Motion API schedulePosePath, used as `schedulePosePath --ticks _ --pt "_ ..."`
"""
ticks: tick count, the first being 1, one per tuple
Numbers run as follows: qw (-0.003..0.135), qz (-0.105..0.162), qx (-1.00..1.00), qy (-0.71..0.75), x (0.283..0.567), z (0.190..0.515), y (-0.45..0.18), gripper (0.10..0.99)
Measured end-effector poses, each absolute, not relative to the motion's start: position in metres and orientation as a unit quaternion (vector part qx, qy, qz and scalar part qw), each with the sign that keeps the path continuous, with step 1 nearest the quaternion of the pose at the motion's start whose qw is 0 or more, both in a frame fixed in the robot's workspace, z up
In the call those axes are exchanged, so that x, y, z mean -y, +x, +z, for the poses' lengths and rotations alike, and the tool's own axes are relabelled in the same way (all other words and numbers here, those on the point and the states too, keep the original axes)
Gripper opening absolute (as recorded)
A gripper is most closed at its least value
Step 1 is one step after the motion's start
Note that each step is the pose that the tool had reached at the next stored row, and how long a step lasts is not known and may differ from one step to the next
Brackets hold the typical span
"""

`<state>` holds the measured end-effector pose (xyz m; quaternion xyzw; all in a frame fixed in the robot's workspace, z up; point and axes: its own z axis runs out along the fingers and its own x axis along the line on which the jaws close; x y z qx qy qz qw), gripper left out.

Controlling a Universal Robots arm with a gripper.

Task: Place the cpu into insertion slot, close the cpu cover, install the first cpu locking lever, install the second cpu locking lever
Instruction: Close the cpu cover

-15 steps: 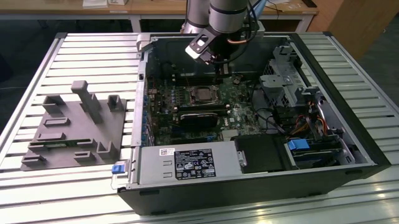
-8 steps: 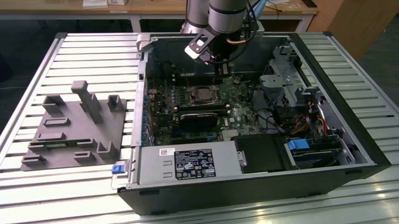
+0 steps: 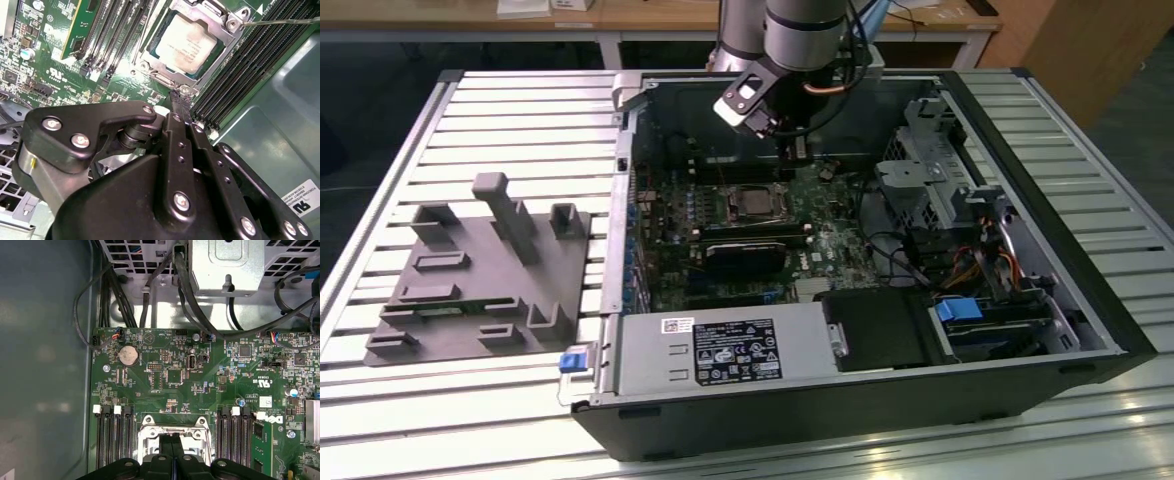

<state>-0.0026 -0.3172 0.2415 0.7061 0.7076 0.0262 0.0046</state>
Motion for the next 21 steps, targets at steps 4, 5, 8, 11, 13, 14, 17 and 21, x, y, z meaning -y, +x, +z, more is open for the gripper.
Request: schedulePosePath --ticks 4,5,8,11,13,14,17,21 --pt "0.004 0.026 -0.708 0.706 0.3172 0.2415 -0.0035 0.114" --pt "0.004 0.026 -0.708 0.706 0.3172 0.2415 -0.0037 0.114" --pt "0.004 0.026 -0.708 0.706 0.3172 0.2415 -0.0044 0.114" --pt "0.004 0.026 -0.708 0.706 0.3172 0.2415 -0.0050 0.114" --pt "0.004 0.026 -0.708 0.706 0.3172 0.2415 -0.0054 0.114" --pt "0.004 0.026 -0.708 0.706 0.3172 0.2415 -0.0056 0.114" --pt "0.004 0.026 -0.708 0.706 0.3172 0.2415 -0.0062 0.114" --pt "0.004 0.026 -0.708 0.706 0.3172 0.2415 -0.0070 0.114"
